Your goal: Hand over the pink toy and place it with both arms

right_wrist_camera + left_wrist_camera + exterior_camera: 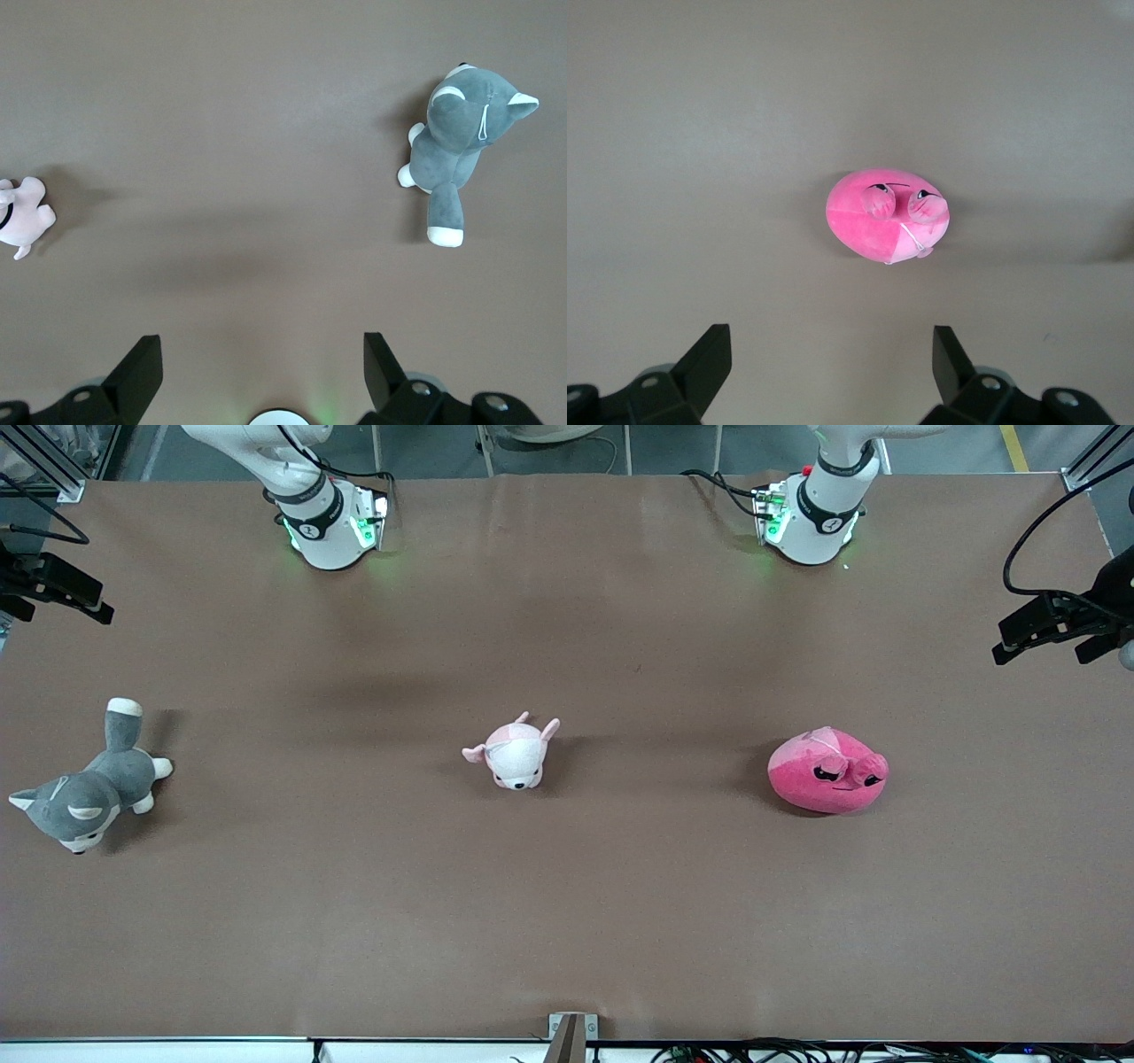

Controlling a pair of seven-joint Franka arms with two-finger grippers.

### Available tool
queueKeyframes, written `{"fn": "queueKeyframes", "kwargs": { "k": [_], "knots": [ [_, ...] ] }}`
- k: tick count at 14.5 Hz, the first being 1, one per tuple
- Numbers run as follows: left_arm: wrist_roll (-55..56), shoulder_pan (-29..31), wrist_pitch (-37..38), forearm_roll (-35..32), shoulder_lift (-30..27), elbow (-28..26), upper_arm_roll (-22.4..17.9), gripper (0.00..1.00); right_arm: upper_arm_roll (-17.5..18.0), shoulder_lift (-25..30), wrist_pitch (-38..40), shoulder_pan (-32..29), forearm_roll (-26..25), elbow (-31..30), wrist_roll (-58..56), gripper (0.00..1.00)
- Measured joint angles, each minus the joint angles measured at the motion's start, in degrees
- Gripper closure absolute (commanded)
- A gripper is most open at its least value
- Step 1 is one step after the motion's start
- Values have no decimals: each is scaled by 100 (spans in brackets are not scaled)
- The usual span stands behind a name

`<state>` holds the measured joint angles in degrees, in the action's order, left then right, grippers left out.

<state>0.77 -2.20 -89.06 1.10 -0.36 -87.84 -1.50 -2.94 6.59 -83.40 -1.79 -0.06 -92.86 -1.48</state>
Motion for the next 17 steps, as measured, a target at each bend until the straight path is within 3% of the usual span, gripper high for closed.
{"fn": "queueKeyframes", "kwargs": {
  "k": [10, 17],
  "knots": [
    [0, 0, 15, 0, 43, -9, 0, 0, 0, 0, 9, 0, 0, 2, -2, 0],
    [10, -5, -164, 0, 1007, -292, 11, 0, -53, -255, -18, -20, -9, -2, -1, 0]
  ]
}}
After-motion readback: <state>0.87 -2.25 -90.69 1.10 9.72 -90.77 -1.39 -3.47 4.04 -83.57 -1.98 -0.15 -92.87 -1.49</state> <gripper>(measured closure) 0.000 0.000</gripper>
